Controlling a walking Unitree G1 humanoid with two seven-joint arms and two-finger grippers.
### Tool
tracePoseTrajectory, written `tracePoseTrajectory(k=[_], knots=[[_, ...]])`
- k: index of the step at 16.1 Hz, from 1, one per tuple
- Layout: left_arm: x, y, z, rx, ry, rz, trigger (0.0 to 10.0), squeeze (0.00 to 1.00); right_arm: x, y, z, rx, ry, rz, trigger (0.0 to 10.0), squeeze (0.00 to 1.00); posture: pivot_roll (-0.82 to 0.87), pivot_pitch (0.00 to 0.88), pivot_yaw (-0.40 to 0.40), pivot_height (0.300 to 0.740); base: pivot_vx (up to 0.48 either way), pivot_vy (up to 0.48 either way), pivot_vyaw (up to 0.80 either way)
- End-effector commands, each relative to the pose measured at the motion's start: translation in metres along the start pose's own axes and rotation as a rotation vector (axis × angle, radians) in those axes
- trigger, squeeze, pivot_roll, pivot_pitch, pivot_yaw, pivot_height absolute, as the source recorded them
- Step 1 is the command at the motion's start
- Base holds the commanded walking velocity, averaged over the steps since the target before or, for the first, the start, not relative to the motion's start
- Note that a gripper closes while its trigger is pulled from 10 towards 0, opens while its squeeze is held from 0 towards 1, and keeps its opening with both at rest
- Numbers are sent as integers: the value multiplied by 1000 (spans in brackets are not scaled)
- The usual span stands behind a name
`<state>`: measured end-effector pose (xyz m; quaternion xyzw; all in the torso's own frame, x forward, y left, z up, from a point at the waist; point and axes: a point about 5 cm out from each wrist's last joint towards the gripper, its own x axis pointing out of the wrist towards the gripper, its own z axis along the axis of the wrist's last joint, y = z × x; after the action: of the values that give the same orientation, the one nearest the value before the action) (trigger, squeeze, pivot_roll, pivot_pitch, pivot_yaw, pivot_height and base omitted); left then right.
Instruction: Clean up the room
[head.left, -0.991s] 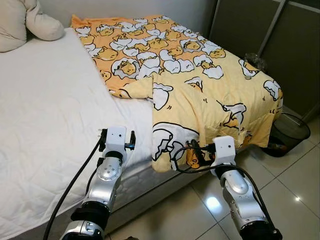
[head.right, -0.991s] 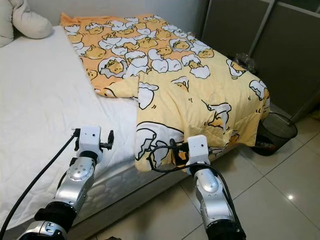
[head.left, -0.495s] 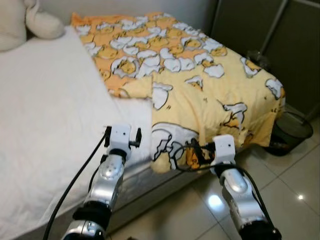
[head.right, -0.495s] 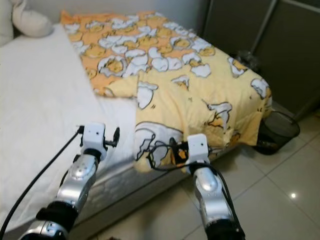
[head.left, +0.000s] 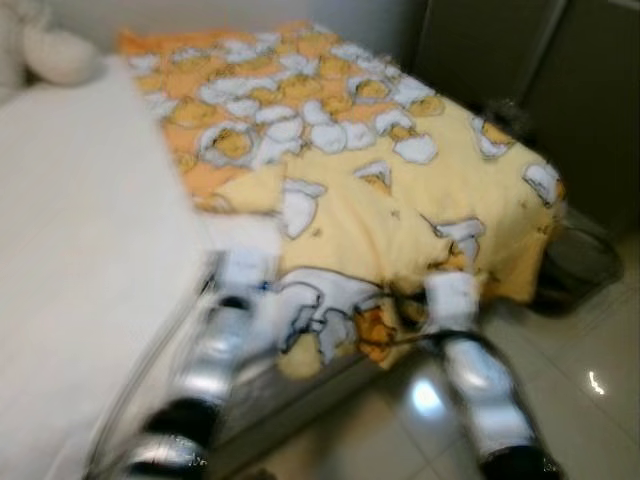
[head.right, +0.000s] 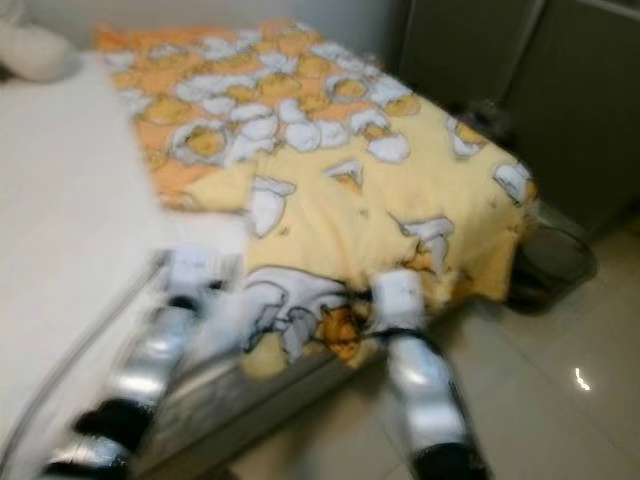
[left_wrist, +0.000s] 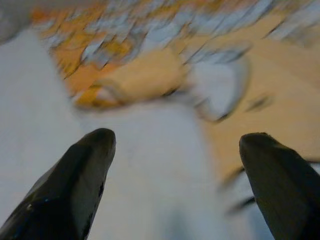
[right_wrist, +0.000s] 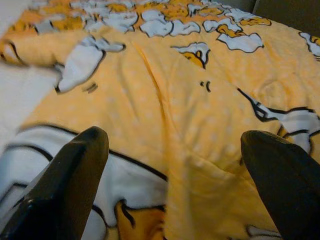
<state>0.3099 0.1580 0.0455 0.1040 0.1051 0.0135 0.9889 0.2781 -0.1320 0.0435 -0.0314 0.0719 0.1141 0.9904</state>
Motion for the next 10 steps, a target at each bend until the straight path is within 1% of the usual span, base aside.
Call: tracePoseTrajectory(k=[1,2,3,4,5,6,8,9,10], knots=[[4,-12,1,-3,26,-47,10000,0,-5,-12,-2,-13,6,-26,10000,0,-29,0,21,740,0,0,0],[5,-12,-5,-13,74,-72,10000,0,-6,-12,-1,-9,3,-22,10000,0,-29,0,15,740,0,0,0],[7,-16,-9,-94,116,-133,10000,0,-7,-12,-1,-5,3,-16,10000,0,-30,0,6,740,0,0,0],[7,-29,-13,-81,166,-242,10000,0,-10,-11,-2,-13,11,3,10000,0,-37,6,0,740,0,0,0],[6,-36,-15,-74,196,-297,10000,0,-13,-12,-4,-17,20,9,10000,0,-42,10,-2,740,0,0,0],[7,-38,-15,-82,200,-308,10000,0,-16,-13,-7,-19,29,7,10000,0,-51,12,-1,740,0,0,0],[8,-41,-15,-93,217,-320,10000,0,-28,-21,-16,-18,64,-15,10000,0,-69,14,3,740,0,0,0],[9,-41,-14,-80,206,-313,10000,0,-31,-22,-18,-18,76,-10,10000,0,-75,17,8,740,0,0,0],[11,-36,-9,-61,151,-267,10000,0,-31,-20,-20,-16,87,1,10000,0,-73,18,8,740,0,0,0]])
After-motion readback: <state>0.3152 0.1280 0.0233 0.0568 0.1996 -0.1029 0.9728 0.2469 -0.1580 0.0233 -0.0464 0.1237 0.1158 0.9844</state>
